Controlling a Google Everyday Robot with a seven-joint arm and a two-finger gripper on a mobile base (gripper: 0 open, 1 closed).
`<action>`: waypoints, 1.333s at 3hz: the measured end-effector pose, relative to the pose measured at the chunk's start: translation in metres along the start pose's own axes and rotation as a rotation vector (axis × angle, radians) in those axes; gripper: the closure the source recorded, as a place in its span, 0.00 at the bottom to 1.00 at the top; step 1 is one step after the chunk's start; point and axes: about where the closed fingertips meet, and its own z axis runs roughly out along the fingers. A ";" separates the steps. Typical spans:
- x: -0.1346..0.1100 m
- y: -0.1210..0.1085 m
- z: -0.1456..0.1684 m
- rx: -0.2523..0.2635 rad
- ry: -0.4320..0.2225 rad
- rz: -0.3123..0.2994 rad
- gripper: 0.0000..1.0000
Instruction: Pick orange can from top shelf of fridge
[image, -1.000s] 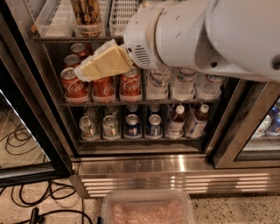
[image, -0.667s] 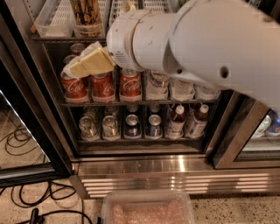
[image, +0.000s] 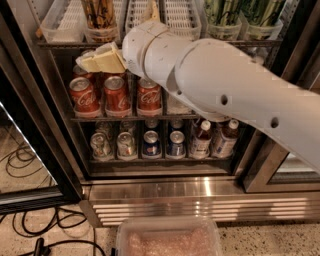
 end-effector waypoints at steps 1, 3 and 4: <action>0.025 -0.015 0.002 0.073 -0.055 0.067 0.00; 0.027 0.003 0.008 0.067 -0.116 0.109 0.00; 0.011 0.002 0.009 0.040 -0.138 0.084 0.00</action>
Offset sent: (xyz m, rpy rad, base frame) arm 0.0101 0.0008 -0.0458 0.2387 -0.0488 -0.0129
